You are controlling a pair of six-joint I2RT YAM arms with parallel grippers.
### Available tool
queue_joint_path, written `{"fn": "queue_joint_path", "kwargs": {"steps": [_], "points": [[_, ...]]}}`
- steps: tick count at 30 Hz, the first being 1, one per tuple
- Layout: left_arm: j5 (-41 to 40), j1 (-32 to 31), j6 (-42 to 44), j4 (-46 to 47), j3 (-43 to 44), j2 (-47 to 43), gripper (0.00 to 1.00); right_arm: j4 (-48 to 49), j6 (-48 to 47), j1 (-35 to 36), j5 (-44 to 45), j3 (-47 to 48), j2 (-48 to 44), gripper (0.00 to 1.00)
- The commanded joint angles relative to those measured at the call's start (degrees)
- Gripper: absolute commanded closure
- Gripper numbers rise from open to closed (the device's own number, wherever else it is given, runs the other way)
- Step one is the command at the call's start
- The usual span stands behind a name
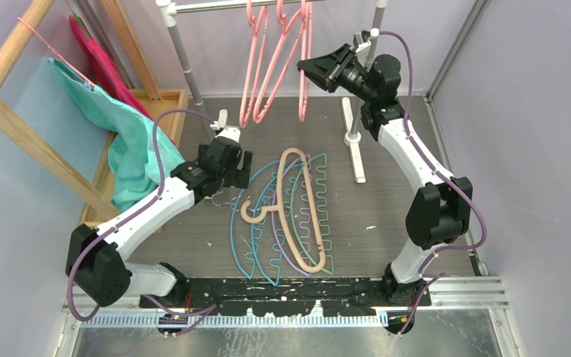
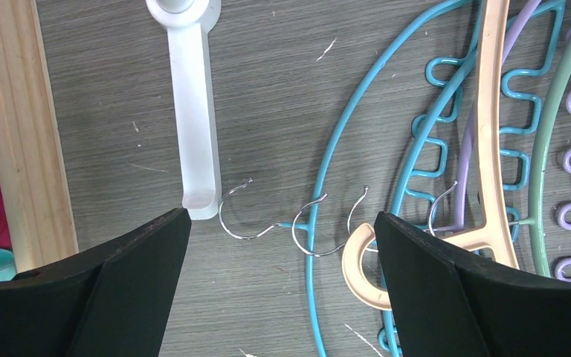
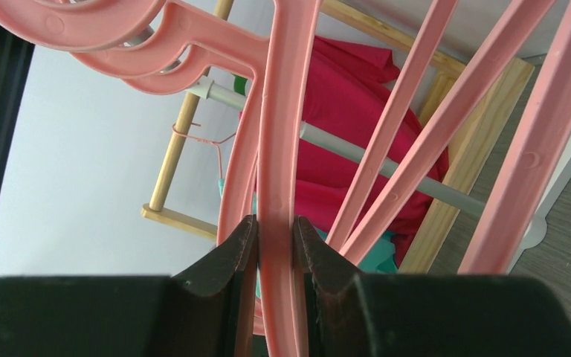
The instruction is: Organize the hangers
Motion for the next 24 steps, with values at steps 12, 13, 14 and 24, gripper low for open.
{"fn": "queue_joint_path", "kwargs": {"steps": [12, 13, 14, 24], "points": [[-2.0, 0.2, 0.7, 0.5, 1.5, -0.9, 0.02, -5.2, -11.1, 2.9, 2.1, -7.4, -8.0, 0.39], [-2.0, 0.2, 0.7, 0.3, 1.6, -1.0, 0.02, -6.2, -12.6, 2.8, 2.6, -7.8, -9.1, 0.34], [-2.1, 0.2, 0.7, 0.2, 1.7, -1.0, 0.02, -7.2, -13.8, 2.8, 3.3, -8.4, -10.3, 0.3], [-2.5, 0.3, 0.5, 0.1, 1.6, -1.1, 0.02, -26.9, -34.8, 3.3, 15.7, -15.6, -24.9, 0.01]]}}
